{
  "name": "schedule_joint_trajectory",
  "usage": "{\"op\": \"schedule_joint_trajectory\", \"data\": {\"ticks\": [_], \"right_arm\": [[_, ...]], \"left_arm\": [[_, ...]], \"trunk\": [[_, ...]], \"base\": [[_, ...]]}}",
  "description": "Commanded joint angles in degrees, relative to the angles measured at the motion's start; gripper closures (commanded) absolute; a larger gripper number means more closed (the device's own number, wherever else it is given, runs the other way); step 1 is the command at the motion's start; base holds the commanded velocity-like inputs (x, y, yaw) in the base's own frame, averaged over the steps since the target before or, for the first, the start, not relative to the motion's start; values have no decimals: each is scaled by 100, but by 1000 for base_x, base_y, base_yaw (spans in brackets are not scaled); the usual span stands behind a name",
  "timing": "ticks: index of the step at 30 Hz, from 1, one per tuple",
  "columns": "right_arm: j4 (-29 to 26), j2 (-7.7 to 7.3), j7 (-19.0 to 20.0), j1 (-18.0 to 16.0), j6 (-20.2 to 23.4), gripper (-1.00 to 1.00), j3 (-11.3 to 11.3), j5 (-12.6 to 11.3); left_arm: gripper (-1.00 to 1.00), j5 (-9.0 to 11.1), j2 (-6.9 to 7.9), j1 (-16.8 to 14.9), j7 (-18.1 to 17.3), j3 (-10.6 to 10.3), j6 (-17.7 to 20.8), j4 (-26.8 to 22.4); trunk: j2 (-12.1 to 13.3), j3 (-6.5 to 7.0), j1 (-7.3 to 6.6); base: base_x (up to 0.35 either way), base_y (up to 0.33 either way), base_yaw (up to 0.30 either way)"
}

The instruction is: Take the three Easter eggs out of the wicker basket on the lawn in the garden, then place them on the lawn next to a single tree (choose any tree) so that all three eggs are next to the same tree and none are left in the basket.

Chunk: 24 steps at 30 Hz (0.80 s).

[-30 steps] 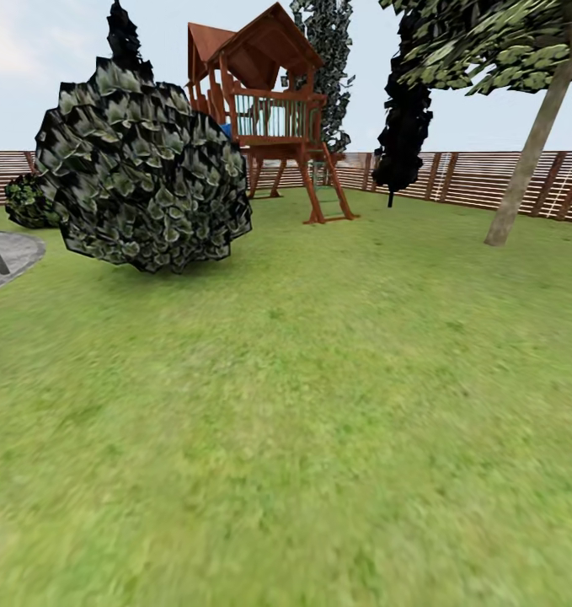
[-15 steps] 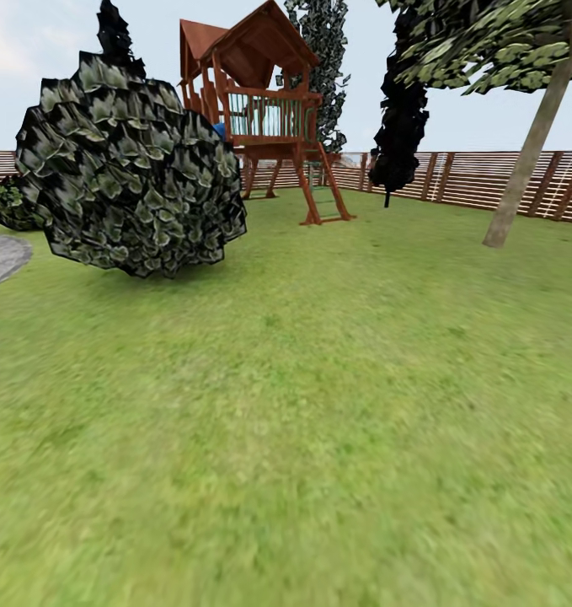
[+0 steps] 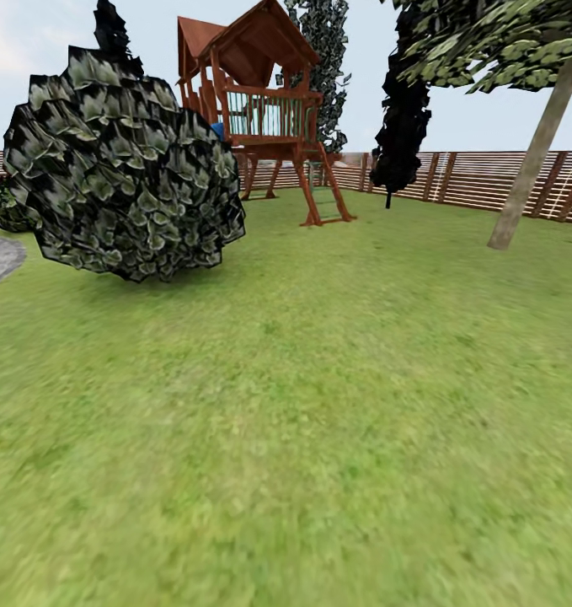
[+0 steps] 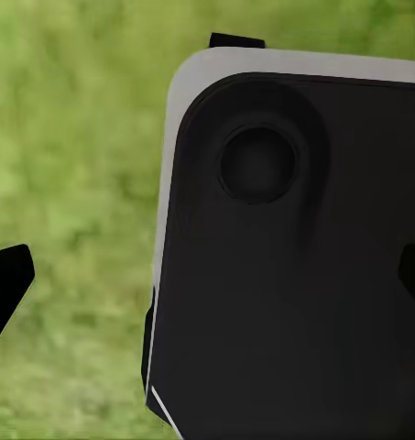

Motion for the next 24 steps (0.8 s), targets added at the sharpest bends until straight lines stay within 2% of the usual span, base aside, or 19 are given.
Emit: {"op": "schedule_joint_trajectory", "data": {"ticks": [1,24], "right_arm": [[5,-1,-4,-3,-16,-100,0,51],[-4,-11,-4,-4,-11,-100,-3,51]], "left_arm": [[-100,7,-1,-4,-3,28,-19,6],[-100,8,-1,-4,-3,28,-19,6]], "trunk": [[-2,-5,3],[-2,-5,3]], "base": [[324,0,0],[324,0,-13]]}}
